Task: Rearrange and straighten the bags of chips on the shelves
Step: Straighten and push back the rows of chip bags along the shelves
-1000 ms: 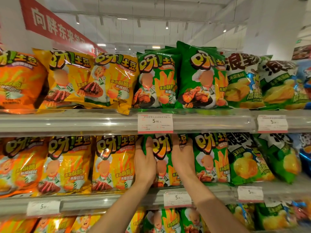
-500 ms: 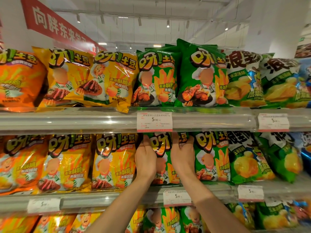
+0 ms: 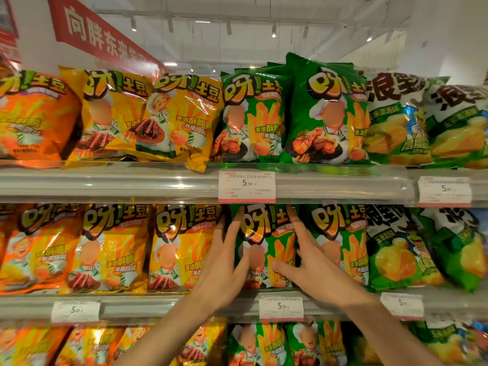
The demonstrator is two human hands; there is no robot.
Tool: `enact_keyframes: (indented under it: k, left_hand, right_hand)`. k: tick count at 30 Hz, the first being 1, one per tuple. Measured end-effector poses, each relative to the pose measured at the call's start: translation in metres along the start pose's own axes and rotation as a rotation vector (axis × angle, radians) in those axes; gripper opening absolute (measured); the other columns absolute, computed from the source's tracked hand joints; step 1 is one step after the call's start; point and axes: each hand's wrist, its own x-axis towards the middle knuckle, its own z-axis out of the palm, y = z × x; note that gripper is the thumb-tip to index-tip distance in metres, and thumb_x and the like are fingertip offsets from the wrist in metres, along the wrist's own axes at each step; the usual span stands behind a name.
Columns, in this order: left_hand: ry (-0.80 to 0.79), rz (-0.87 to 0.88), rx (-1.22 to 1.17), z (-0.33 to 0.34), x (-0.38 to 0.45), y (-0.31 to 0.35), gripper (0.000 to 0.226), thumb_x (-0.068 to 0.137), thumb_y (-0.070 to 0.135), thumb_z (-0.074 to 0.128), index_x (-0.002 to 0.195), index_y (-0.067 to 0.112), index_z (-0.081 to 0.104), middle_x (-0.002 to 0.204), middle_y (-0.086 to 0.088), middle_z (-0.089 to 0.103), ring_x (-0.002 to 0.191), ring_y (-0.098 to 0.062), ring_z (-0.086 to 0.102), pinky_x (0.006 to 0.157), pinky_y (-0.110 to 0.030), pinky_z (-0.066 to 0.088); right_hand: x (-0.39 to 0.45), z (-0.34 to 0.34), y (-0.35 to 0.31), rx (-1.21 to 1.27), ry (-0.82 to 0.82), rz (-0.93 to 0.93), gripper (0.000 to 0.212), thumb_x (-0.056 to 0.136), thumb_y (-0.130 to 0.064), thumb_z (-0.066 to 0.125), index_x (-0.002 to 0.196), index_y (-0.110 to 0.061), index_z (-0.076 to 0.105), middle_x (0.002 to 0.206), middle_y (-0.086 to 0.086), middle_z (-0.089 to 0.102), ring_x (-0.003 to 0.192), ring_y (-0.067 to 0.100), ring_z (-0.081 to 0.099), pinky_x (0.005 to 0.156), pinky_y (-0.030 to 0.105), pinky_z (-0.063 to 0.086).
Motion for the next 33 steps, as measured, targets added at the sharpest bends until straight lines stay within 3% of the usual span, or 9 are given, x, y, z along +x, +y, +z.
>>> enact_keyframes:
  k: [2,6,13,16,19,21,24,28,33]
  left_hand:
    - [-0.117,-0.005,0.013,-0.009,0.005,0.001,0.063,0.1,0.043,0.05,0.145,0.054,0.008,0.155,0.0,0.026,0.141,-0.016,0.031,0.102,-0.022,0.029]
    - [-0.214,-0.049,-0.033,-0.021,0.019,0.002,0.082,0.093,0.042,0.063,0.154,0.045,0.008,0.157,0.005,0.026,0.142,-0.01,0.028,0.103,-0.018,0.025]
    - [-0.271,-0.076,0.001,-0.02,0.035,0.0,0.087,0.095,0.039,0.061,0.155,0.037,-0.001,0.163,0.007,0.015,0.15,-0.011,0.012,0.109,-0.016,0.015]
    - [-0.191,-0.053,0.09,-0.022,0.022,0.0,0.084,0.095,0.041,0.059,0.156,0.037,0.002,0.161,0.003,0.02,0.147,-0.014,0.023,0.108,-0.018,0.023]
    - [-0.007,0.052,0.26,-0.034,0.001,-0.007,0.065,0.096,0.038,0.057,0.153,0.029,0.025,0.145,0.0,0.037,0.131,-0.014,0.042,0.099,-0.02,0.038]
    - [0.124,0.153,0.428,-0.044,-0.007,-0.018,0.05,0.096,0.034,0.052,0.144,0.021,0.043,0.132,-0.004,0.047,0.119,-0.019,0.05,0.089,-0.025,0.045]
    - [0.191,0.139,0.642,-0.051,-0.007,-0.038,0.044,0.096,0.039,0.042,0.131,0.017,0.056,0.122,-0.011,0.055,0.114,-0.029,0.05,0.088,-0.041,0.043]
    - [0.119,0.007,0.751,-0.044,-0.001,-0.063,0.052,0.101,0.05,0.031,0.143,0.025,0.048,0.151,-0.014,0.043,0.14,-0.033,0.036,0.113,-0.05,0.024]
    - [0.098,-0.004,0.764,-0.04,0.004,-0.074,0.058,0.102,0.053,0.025,0.155,0.028,0.028,0.162,-0.011,0.025,0.153,-0.028,0.011,0.121,-0.056,0.011]
  right_hand:
    - [0.006,-0.004,0.003,-0.037,-0.036,-0.008,0.11,0.086,-0.037,0.074,0.14,-0.065,-0.018,0.163,-0.015,0.004,0.12,0.002,0.043,0.109,0.035,0.041]
    - [0.015,-0.003,0.0,-0.127,-0.037,0.014,0.117,0.083,-0.032,0.077,0.14,-0.065,-0.019,0.161,-0.002,0.01,0.098,0.015,0.063,0.091,0.038,0.054]
    - [0.018,-0.002,-0.01,-0.273,0.016,0.059,0.115,0.084,-0.038,0.074,0.147,-0.051,-0.021,0.161,0.003,0.003,0.084,0.014,0.055,0.08,0.029,0.051]
    - [0.018,0.0,-0.012,-0.312,0.013,0.065,0.107,0.087,-0.05,0.067,0.147,-0.051,-0.022,0.163,0.006,-0.002,0.11,0.026,0.06,0.08,0.029,0.05]
    - [0.009,0.006,-0.016,-0.429,0.189,0.006,0.081,0.094,-0.058,0.05,0.155,-0.035,0.001,0.159,0.01,0.007,0.14,0.033,0.034,0.104,0.038,0.043]
    - [0.007,0.019,-0.02,-0.586,0.356,-0.076,0.068,0.097,-0.056,0.044,0.152,-0.022,0.023,0.151,0.018,0.024,0.139,0.037,0.032,0.109,0.044,0.041]
    - [0.021,0.045,-0.028,-0.665,0.427,-0.139,0.066,0.098,-0.056,0.037,0.151,-0.017,0.031,0.148,0.022,0.037,0.141,0.043,0.031,0.113,0.061,0.029]
    - [0.043,0.068,-0.035,-0.719,0.39,-0.09,0.071,0.095,-0.067,0.034,0.145,-0.019,0.046,0.142,0.021,0.049,0.134,0.043,0.042,0.112,0.071,0.016]
    - [0.05,0.076,-0.035,-0.777,0.333,-0.009,0.06,0.089,-0.062,0.044,0.118,-0.015,0.068,0.109,0.018,0.067,0.103,0.041,0.061,0.1,0.064,0.037]
